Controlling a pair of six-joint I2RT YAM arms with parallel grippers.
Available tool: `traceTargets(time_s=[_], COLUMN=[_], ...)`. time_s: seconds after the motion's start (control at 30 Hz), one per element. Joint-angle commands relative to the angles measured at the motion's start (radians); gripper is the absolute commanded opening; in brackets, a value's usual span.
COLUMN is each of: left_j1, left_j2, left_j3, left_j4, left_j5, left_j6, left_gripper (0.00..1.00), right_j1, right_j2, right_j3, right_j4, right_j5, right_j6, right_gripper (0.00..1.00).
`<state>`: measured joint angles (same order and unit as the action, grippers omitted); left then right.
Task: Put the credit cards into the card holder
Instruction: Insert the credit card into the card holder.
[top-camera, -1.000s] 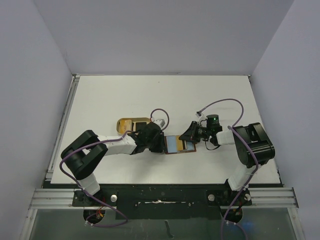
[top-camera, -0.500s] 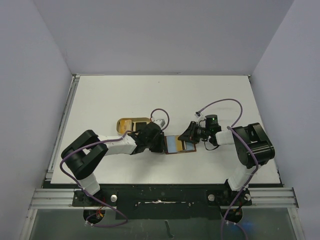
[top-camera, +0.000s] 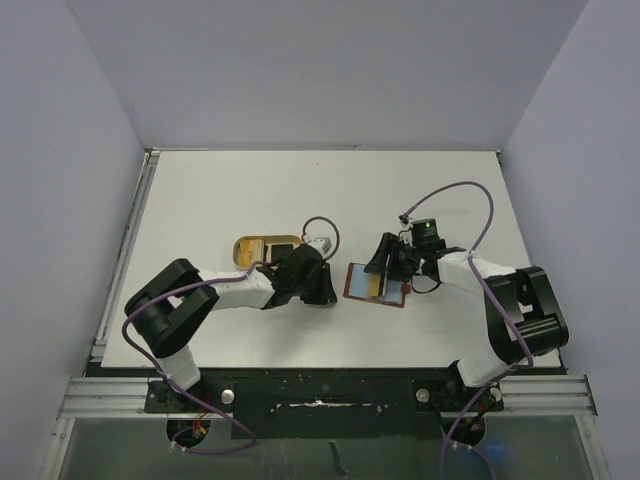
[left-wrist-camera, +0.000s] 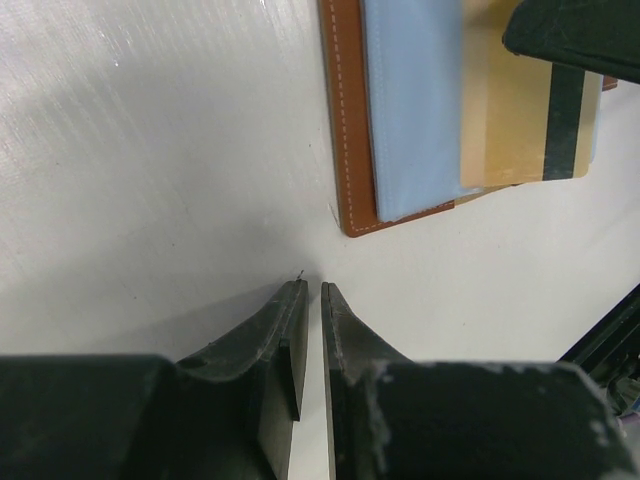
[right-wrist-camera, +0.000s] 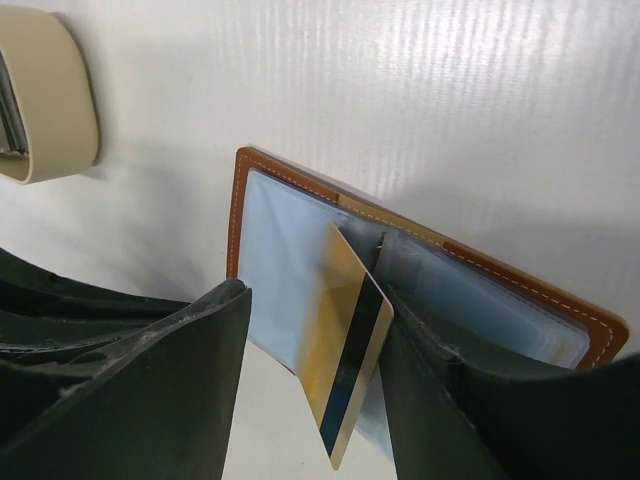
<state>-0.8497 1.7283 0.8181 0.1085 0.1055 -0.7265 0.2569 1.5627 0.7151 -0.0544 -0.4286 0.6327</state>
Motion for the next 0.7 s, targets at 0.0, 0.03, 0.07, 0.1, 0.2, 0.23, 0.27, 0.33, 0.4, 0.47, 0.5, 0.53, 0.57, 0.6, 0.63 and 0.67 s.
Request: traceTargets(time_s=[0.0, 0.03, 0.07, 0.1, 0.2, 0.23, 0.27, 0.33, 0.4, 0.47, 0.5, 0.53, 0.57, 0.6, 0.63, 0.67], left_j1=[-0.002, -0.003, -0.003, -0.003, -0.002, 0.0, 0.001, 0.007, 0.012, 0.016, 0.018, 0.02, 0.022, 0.026, 0.031, 0.037], left_j2=[0.017, 0.014, 0.01, 0.005, -0.011, -0.016, -0.019, -0.02, -0.017, -0.007, -0.003, 0.003, 0.009, 0.015, 0.026, 0.035], left_j3=[0.001, 0.003, 0.005, 0.006, 0.019, 0.025, 0.032, 0.048, 0.07, 0.101, 0.112, 0.127, 0.147, 0.159, 0.17, 0.179], left_j4=[0.018, 0.019, 0.019, 0.02, 0.016, 0.014, 0.012, 0.008, 0.006, 0.003, 0.0, -0.003, -0.005, -0.006, -0.003, 0.001], left_j5=[0.006, 0.009, 0.011, 0.014, 0.017, 0.017, 0.014, 0.01, 0.009, 0.004, -0.002, -0.01, -0.019, -0.025, -0.028, -0.028], left_j6=[-0.003, -0.006, -0.009, -0.011, -0.016, -0.017, -0.016, -0.013, -0.01, -0.002, 0.003, 0.009, 0.013, 0.017, 0.02, 0.022], left_gripper=[0.12, 0.12, 0.12, 0.12, 0.12, 0.13, 0.14, 0.16, 0.16, 0.17, 0.17, 0.17, 0.17, 0.17, 0.17, 0.17], right_j1=[0.003, 0.003, 0.004, 0.003, 0.002, 0.003, 0.003, 0.004, 0.003, 0.003, 0.002, 0.003, 0.003, 0.004, 0.004, 0.006], right_j2=[-0.06, -0.07, -0.079, -0.087, -0.107, -0.109, -0.111, -0.115, -0.121, -0.133, -0.14, -0.149, -0.16, -0.169, -0.18, -0.188], right_j3=[0.042, 0.049, 0.057, 0.066, 0.08, 0.084, 0.087, 0.087, 0.083, 0.083, 0.082, 0.079, 0.076, 0.07, 0.061, 0.051], right_j4=[-0.134, -0.148, -0.165, -0.183, -0.226, -0.239, -0.247, -0.261, -0.272, -0.291, -0.3, -0.306, -0.309, -0.308, -0.299, -0.29], right_j5=[0.117, 0.127, 0.144, 0.16, 0.196, 0.207, 0.214, 0.232, 0.243, 0.266, 0.275, 0.282, 0.285, 0.282, 0.277, 0.27], right_j6=[-0.06, -0.06, -0.06, -0.059, -0.057, -0.059, -0.06, -0.061, -0.059, -0.053, -0.047, -0.041, -0.033, -0.021, -0.01, 0.002], right_gripper=[0.54, 0.54, 0.54, 0.54, 0.55, 0.55, 0.56, 0.56, 0.56, 0.56, 0.56, 0.56, 0.56, 0.56, 0.56, 0.56])
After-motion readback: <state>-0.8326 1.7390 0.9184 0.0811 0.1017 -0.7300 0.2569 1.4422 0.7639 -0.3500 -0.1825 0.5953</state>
